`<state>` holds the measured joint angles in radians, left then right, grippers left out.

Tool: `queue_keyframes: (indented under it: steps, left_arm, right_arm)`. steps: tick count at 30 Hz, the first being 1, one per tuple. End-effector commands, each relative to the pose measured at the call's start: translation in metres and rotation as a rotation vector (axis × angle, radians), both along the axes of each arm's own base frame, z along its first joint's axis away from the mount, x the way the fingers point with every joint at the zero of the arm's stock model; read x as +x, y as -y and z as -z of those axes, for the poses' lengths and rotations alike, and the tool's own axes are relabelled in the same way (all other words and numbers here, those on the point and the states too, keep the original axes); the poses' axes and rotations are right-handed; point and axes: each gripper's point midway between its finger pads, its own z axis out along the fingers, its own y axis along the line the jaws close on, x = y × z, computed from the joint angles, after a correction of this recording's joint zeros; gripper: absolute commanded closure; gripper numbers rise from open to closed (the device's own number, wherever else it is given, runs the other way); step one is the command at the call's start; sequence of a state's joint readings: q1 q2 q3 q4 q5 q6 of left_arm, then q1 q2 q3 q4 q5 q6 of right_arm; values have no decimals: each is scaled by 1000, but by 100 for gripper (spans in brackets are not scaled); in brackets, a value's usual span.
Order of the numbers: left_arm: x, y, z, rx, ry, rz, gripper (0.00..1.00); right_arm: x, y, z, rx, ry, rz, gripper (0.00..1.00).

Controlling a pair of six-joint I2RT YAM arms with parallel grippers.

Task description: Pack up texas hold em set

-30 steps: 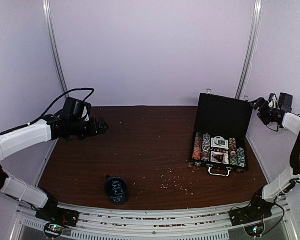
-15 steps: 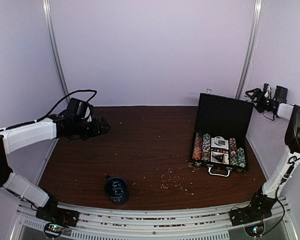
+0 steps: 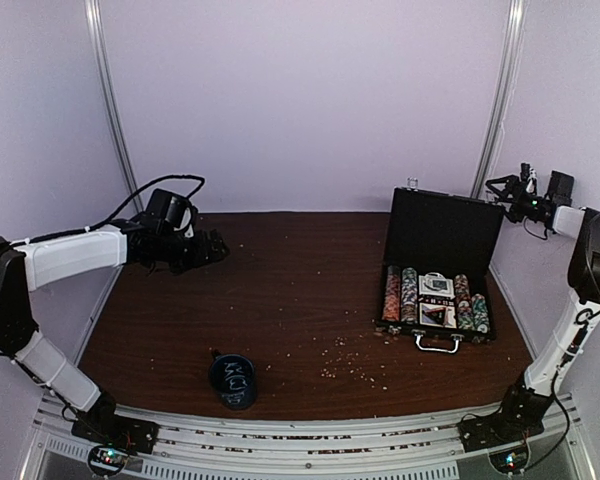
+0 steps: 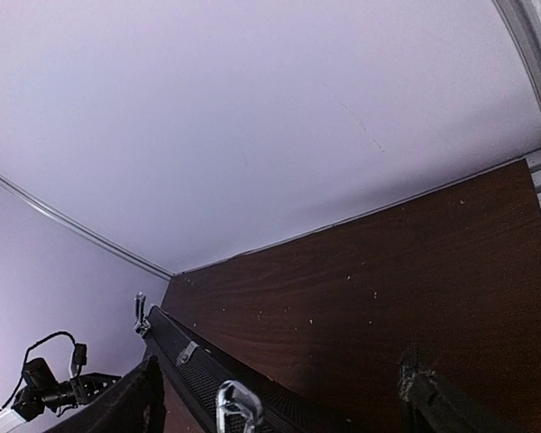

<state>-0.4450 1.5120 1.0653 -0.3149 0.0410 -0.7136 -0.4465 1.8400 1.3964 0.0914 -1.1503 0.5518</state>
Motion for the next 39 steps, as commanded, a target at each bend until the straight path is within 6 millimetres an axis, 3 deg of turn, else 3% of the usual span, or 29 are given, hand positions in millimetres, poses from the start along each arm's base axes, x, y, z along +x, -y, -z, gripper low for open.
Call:
queue_keyframes:
  steps: [1, 10, 14, 18, 22, 24, 27, 31, 35, 39]
  left_arm:
    - [6, 7, -7, -14, 13, 40, 7]
    - [-10, 8, -18, -52, 27, 72, 9]
    - [-21, 9, -21, -66, 31, 83, 9]
    - [-34, 25, -21, -67, 28, 107, 10]
    - [-48, 71, -21, -82, 27, 171, 11]
    - [-57, 104, -21, -105, 24, 212, 11]
    - [-71, 158, -26, -158, 31, 289, 11]
    - [-83, 221, -28, -194, 28, 399, 12]
    - [-86, 250, -26, -210, 21, 433, 12]
    - [-83, 249, -29, -215, 37, 418, 12]
  right_arm:
    - [-40, -66, 7, 33, -80, -207, 13]
    - [-117, -122, 7, -17, -118, -242, 13]
    - [-156, -127, 8, -40, -119, -154, 12]
    - [-191, -123, 17, -54, -142, -18, 11]
    - [-213, -78, 87, -167, -403, 300, 12]
    - [-226, -72, 116, -203, -514, 328, 15]
    - [-237, -71, 143, -241, -608, 308, 17]
    - [-238, -69, 159, -267, -655, 296, 18]
    - [-232, -76, 173, -234, -694, 245, 24]
    - [-226, -91, 184, -173, -701, 160, 29]
